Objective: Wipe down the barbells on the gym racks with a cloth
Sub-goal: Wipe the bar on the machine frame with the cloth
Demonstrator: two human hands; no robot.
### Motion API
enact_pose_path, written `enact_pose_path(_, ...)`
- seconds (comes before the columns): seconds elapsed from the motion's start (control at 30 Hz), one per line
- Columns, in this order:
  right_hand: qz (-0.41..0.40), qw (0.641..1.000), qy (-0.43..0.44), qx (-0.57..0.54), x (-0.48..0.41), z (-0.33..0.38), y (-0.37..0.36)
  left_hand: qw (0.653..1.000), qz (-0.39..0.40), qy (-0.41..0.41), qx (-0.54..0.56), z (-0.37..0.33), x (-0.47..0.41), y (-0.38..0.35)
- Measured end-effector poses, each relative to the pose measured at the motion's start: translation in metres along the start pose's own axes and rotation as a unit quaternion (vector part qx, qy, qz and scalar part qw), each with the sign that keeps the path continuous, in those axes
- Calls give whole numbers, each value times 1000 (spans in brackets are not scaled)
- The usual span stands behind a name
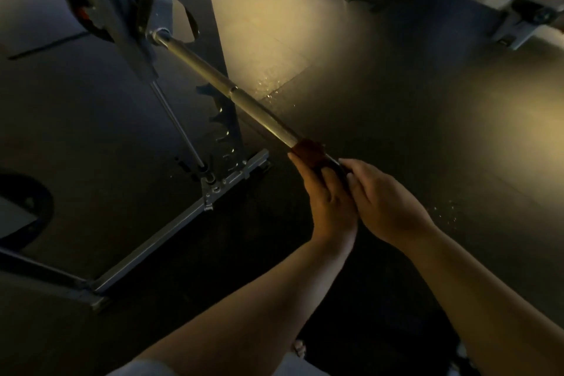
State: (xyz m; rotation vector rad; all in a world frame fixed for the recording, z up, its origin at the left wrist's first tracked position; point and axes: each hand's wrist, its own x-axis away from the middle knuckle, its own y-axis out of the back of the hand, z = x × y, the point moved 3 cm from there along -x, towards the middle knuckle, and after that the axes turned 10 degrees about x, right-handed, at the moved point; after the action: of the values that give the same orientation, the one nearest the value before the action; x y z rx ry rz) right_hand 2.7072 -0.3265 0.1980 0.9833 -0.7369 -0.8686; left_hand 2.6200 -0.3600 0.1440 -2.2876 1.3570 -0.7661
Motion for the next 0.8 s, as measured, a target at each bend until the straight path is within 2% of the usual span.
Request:
enact_pose_path(0.13, -4, 1000, -2, -11, 3, -3, -1, 999, 33, 11, -18, 15, 8, 4)
enact_pose_path(0.37, -4, 1000, -4, -5, 6, 0, -2, 999, -35, 13, 37, -13, -18, 8)
enact_pose_path(0.5, 13, 1000, 9, -11, 9, 3, 2, 999, -26, 3, 29, -4, 4, -5)
enact_pose_path(0.63, 51, 998, 21, -30, 20, -2, 8, 999, -11, 32, 22, 15, 32, -12)
enact_pose_path(0.8, 58, 998, 24, -20, 39, -21, 13, 996, -77, 24, 44, -18, 5, -12)
